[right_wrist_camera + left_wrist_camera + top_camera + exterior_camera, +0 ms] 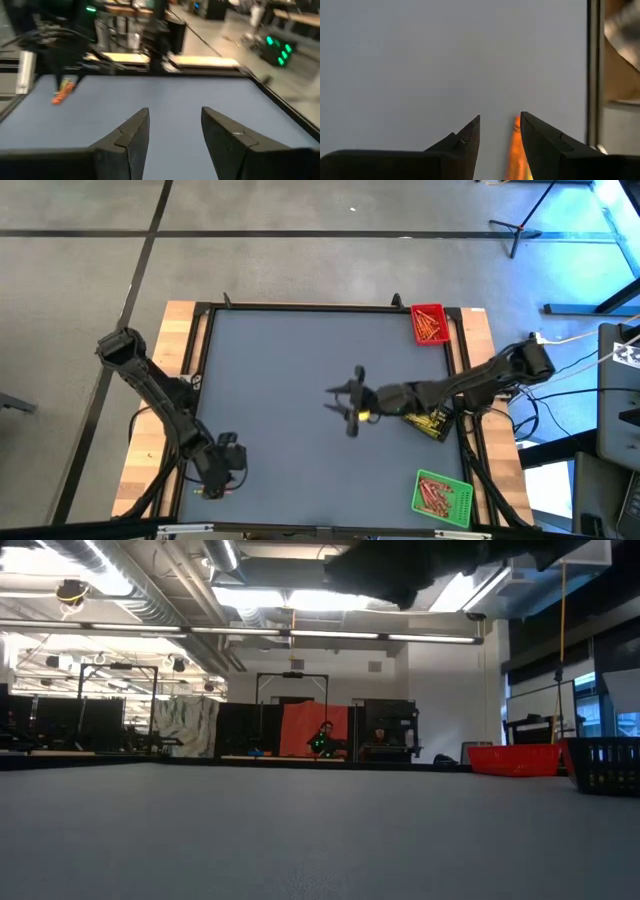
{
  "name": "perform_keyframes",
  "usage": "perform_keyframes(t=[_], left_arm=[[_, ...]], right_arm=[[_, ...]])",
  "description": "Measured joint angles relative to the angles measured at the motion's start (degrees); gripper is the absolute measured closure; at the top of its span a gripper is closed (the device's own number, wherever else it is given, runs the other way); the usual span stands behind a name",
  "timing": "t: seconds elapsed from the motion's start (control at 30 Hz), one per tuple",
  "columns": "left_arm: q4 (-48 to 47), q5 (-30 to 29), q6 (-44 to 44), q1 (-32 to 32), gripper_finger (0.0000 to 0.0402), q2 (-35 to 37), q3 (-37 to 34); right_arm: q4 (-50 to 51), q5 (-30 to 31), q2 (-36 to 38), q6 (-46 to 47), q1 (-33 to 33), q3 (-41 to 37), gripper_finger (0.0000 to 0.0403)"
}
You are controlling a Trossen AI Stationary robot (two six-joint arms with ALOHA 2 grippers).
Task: Sort crayons
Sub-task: Put the orange crayon into the red basket
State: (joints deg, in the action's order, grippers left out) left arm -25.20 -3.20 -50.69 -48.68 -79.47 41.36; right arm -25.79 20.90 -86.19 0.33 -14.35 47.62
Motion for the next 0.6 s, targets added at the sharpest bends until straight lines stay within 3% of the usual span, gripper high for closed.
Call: perform_keyframes(t=[0.27,0.6], left_arm=[[-0.28,2.92,-8.96,-5.76,0.0278,-3.47,0.00],[0.24,4.09,-10.70,-7.22,0.0278,-7.97,-0.02]], right_arm=[[-4.40,-0.38,-2.95,-5.56,-4.18,3.05,0.0226],[-4.42,-1.03,-2.98,-6.63,-4.37,3.06,0.0226]])
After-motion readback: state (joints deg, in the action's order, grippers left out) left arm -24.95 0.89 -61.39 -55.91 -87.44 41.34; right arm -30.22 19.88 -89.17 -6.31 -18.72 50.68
